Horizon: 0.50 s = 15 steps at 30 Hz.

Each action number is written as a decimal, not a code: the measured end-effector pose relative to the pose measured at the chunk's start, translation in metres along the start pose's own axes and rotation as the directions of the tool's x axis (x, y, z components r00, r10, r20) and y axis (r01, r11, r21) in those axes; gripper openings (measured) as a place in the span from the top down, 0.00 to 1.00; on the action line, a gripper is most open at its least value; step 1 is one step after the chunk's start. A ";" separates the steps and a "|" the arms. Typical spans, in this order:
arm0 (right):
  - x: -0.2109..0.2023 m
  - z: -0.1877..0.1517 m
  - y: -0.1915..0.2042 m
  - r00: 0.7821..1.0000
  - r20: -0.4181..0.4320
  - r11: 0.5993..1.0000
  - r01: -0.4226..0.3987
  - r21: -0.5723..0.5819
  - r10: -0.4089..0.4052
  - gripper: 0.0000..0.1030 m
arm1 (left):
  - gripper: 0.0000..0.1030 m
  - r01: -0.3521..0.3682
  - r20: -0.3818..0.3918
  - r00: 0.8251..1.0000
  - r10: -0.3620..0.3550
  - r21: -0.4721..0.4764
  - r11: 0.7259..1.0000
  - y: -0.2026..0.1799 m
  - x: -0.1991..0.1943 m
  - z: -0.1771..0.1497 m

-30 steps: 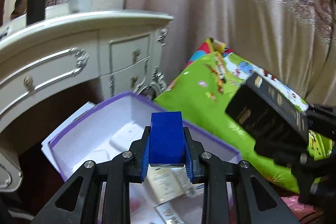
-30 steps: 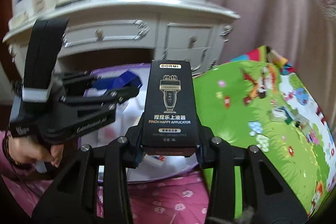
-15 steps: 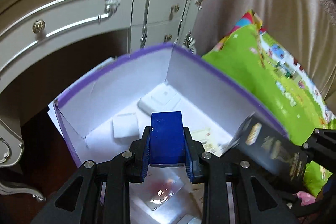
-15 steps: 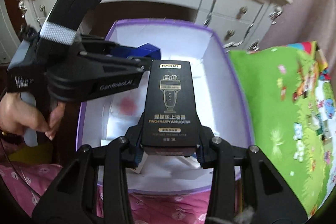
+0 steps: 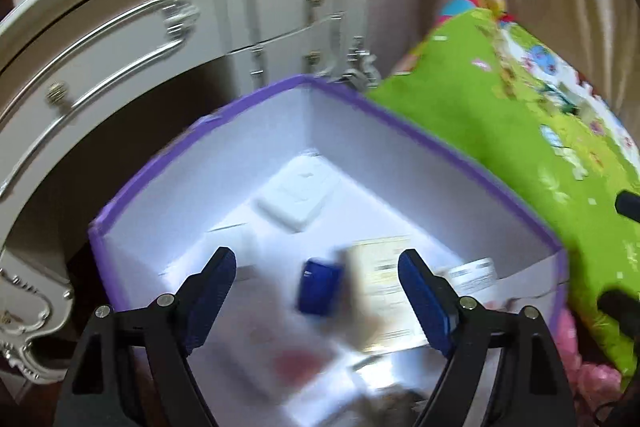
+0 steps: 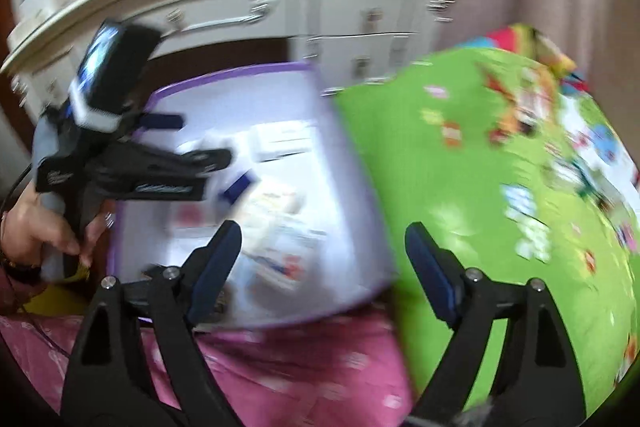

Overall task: Organize rigid objects
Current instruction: 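Grasp the white Penciclovir cream box with the left tool while the right tool grasps a white dental box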

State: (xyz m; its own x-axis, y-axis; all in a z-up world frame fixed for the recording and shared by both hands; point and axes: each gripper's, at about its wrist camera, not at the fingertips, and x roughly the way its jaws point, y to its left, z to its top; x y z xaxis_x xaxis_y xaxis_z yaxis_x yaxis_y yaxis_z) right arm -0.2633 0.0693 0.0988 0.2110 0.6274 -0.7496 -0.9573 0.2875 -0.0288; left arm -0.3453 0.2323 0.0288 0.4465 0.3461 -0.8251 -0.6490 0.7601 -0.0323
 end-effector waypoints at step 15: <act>-0.022 -0.125 -0.292 0.929 -0.227 0.732 0.371 0.571 -0.293 0.11 | 0.14 0.320 -0.113 0.947 -0.300 0.292 0.901 -0.266 0.087 0.092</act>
State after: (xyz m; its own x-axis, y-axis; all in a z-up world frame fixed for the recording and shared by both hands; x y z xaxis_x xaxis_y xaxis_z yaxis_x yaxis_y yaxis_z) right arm -0.0130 -0.1192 0.0413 0.4315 0.3339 -0.8380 -0.5100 0.8566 0.0787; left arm -0.0774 0.1102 0.0175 0.5481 0.0382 -0.8356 -0.2621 0.9565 -0.1282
